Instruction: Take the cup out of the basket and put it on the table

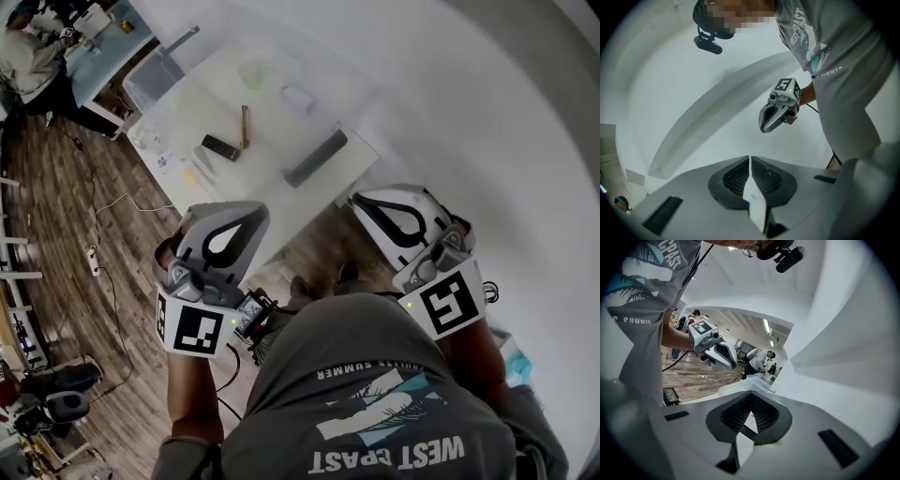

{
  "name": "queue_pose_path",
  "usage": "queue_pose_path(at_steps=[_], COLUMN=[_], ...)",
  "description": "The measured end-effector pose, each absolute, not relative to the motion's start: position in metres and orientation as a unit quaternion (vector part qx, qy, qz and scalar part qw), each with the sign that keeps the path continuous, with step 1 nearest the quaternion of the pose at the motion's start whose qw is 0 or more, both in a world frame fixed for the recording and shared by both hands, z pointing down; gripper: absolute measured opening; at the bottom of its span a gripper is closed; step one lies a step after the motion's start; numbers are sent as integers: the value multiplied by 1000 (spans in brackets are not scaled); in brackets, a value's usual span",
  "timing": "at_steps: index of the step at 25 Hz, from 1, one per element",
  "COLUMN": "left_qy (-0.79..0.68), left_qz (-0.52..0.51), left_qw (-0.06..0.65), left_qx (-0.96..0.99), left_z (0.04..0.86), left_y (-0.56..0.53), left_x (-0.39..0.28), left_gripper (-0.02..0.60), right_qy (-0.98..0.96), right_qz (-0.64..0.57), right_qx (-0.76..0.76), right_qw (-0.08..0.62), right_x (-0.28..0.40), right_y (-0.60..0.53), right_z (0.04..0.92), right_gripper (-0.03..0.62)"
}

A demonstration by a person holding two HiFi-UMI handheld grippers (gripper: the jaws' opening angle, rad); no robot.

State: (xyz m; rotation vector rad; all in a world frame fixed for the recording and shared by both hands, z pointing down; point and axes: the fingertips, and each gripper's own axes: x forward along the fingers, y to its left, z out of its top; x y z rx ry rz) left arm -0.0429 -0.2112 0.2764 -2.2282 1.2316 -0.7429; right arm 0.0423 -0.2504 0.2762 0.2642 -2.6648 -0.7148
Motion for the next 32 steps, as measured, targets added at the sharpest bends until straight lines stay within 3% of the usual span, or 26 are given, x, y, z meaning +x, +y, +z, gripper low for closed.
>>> queue_pose_path(at_steps=[11, 26, 32], left_qy=[499, 524, 538], left_qz=[-294, -244, -253], left_qw=[232, 246, 220], left_qx=[-781, -778, -773], left_z=[267, 259, 273], left_y=[-241, -271, -282], left_x=[-40, -134, -166], left_gripper=[26, 26, 26], right_qy=[-949, -937, -936], right_qz=[-264, -294, -288], right_qx=[21, 15, 0], right_qw=[168, 186, 203], right_x=[28, -77, -115], right_y=[-294, -346, -373], right_z=[278, 267, 276], right_gripper=[11, 11, 11])
